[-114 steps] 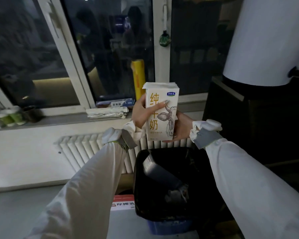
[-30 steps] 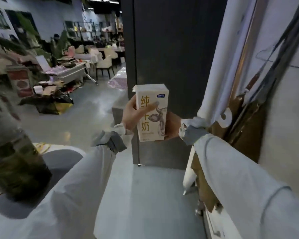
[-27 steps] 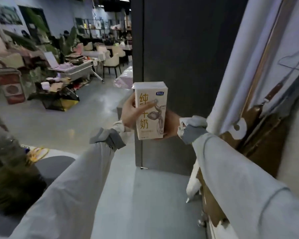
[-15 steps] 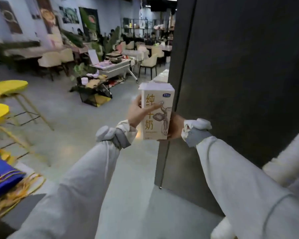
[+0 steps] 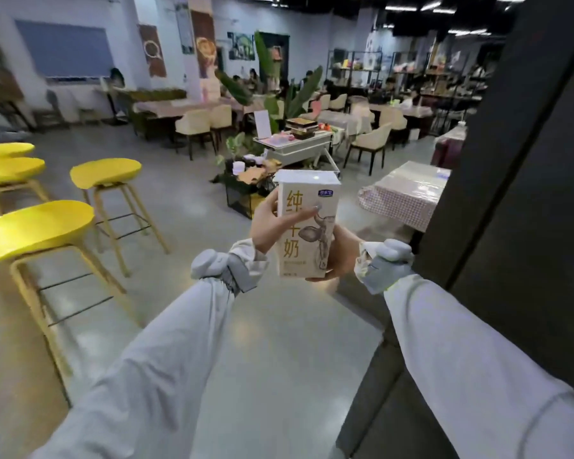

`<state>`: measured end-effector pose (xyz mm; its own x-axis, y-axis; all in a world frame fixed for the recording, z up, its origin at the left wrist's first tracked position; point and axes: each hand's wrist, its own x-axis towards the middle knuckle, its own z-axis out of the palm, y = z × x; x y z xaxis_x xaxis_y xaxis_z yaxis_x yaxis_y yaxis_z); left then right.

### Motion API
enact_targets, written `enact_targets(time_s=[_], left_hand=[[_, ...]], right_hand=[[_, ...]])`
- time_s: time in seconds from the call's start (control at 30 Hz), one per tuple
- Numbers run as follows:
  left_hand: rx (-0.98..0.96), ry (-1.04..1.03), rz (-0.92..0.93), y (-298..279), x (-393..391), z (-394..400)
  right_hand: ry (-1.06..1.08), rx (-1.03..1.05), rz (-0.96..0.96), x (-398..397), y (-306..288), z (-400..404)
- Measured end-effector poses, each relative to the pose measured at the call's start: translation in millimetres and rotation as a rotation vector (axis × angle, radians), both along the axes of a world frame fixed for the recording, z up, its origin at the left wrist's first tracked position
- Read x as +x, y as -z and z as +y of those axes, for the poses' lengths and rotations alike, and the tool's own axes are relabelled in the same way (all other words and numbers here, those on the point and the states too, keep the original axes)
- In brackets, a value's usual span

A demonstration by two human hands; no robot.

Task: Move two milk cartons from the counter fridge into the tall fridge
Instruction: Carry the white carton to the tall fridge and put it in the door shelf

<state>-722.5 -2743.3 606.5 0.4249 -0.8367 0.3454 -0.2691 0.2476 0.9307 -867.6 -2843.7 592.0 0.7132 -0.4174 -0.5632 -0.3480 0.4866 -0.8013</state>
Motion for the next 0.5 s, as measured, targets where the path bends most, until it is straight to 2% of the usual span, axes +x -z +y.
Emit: enact_targets(time_s=[0.33,0.5], left_hand=[[-0.018,0.054,-0.057,7,142,-184],[-0.008,0.156,-0.02,8,188,-284]], right_hand=[[0.037,0.007,-0.076,136,10,-168],[0.213,0.039,-0.071,174,13,-252]])
